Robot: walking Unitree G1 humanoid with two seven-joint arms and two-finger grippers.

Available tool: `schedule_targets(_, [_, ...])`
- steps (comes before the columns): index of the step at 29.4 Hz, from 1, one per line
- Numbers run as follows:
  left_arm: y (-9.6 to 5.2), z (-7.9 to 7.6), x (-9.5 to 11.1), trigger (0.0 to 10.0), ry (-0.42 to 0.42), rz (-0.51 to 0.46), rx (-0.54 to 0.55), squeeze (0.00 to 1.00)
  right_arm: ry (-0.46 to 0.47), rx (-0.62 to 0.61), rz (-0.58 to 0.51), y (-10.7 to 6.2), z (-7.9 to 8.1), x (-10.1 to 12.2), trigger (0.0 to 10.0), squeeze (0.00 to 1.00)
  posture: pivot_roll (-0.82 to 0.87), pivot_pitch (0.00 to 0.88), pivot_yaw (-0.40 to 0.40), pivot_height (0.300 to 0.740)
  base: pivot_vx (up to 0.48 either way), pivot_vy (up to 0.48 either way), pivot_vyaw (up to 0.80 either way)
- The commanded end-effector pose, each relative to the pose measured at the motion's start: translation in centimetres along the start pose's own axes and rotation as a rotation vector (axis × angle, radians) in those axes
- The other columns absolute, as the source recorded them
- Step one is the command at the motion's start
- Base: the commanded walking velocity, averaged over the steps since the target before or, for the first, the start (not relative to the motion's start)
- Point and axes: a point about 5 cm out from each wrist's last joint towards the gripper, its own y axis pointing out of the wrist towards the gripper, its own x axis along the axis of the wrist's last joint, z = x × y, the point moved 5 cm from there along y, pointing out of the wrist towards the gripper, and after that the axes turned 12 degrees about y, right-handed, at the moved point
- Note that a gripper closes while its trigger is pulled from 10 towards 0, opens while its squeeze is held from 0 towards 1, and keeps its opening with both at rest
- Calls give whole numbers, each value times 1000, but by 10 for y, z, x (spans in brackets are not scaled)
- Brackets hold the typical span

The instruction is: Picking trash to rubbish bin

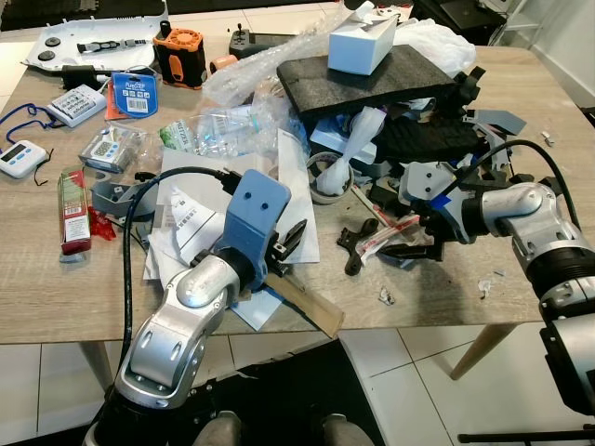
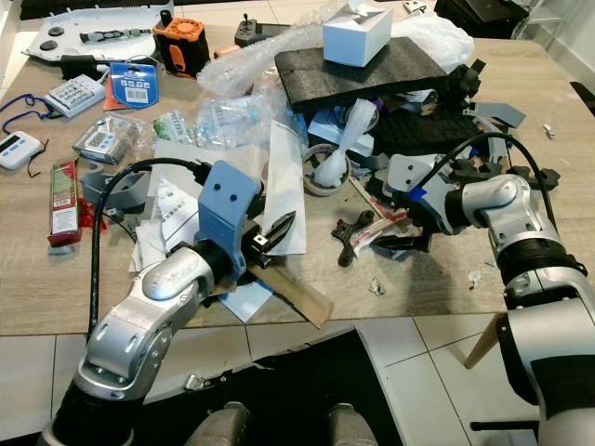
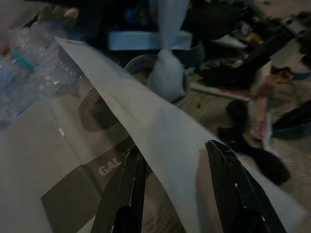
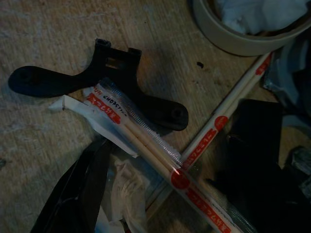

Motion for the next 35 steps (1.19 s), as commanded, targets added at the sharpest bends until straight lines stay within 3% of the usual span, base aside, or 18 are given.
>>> schedule_targets(1, [-1,-11,6,10000,-11,-31,-57,0,15,17,71,6,8,-18,10000,0,49,305,-31,740,0,0,0])
schedule_targets(5, [-5,-26,21,10000,-37,-109,-158,0,22,15,90,10,10,-24,10000,0,49,305,-31,740,0,0,0])
schedule_targets(10, [-6,-40,20,10000,11,-99,-256,0,75,19,119,13,12,-31,10000,0,49,305,-31,740,0,0,0])
schedule_targets(18, [5,-33,10,10000,24,-58,-241,0,121,45,136,16,16,-34,10000,0,68,307,-37,740,0,0,0])
schedule_targets(25, [22,-36,-8,10000,26,4,-322,0,145,62,159,20,19,-37,10000,0,65,307,-40,740,0,0,0])
schedule_targets(35, [28,-41,4,10000,37,-58,-410,0,159,76,171,22,20,-36,10000,0,63,308,-41,740,0,0,0])
